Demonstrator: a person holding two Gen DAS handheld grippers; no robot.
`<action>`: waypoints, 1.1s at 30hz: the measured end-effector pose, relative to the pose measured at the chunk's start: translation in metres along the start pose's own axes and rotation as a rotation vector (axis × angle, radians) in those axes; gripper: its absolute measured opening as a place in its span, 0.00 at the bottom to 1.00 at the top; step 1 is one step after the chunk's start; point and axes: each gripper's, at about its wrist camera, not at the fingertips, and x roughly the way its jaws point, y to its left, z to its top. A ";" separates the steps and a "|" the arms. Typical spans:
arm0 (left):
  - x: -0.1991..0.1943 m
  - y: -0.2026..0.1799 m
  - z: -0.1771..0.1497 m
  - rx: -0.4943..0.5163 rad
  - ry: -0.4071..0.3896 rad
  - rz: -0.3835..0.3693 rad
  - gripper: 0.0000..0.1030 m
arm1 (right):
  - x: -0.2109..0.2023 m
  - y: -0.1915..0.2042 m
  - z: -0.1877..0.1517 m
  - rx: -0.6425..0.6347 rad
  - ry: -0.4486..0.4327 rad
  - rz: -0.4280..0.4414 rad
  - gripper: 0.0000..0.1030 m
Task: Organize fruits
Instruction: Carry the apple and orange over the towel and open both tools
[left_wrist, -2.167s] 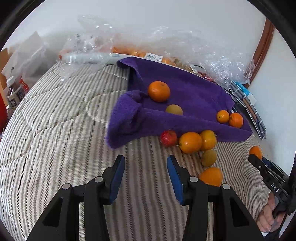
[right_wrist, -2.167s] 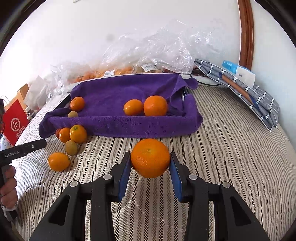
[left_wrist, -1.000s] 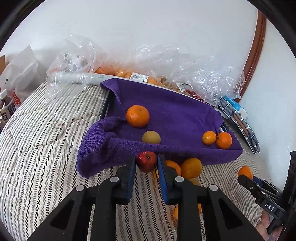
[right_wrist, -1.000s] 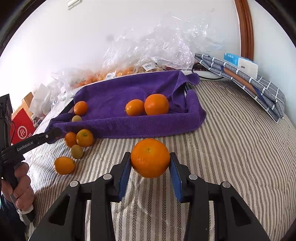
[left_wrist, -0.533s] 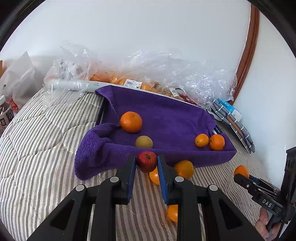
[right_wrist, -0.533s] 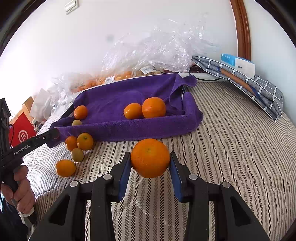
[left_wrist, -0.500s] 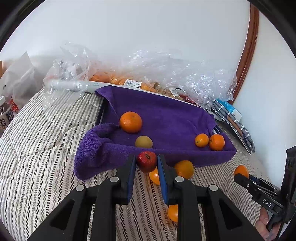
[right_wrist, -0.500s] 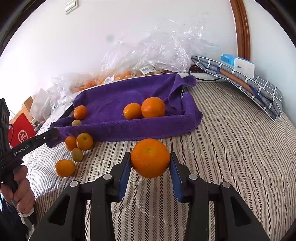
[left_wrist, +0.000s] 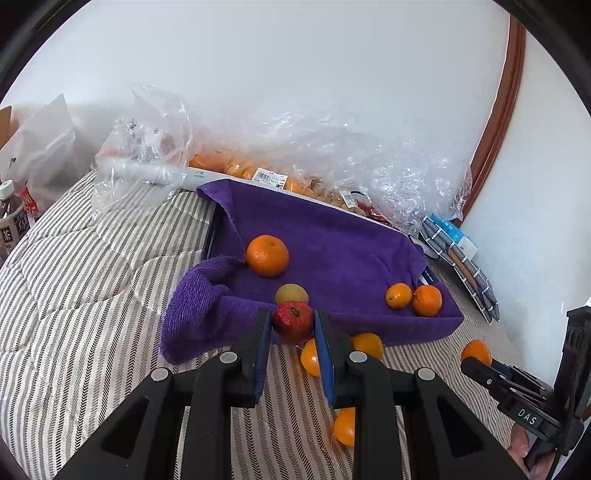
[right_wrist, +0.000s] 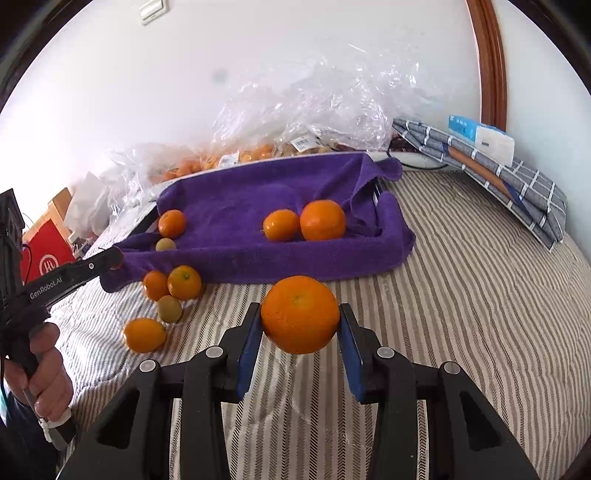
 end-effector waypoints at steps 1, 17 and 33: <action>0.000 0.000 0.000 0.001 -0.001 0.003 0.22 | -0.001 0.001 0.003 -0.005 -0.004 0.001 0.39; -0.005 0.005 0.034 0.016 -0.045 0.068 0.22 | 0.005 0.009 0.077 -0.069 -0.141 0.039 0.39; 0.053 0.019 0.047 0.008 0.058 0.081 0.22 | 0.084 -0.017 0.103 -0.029 -0.084 0.034 0.39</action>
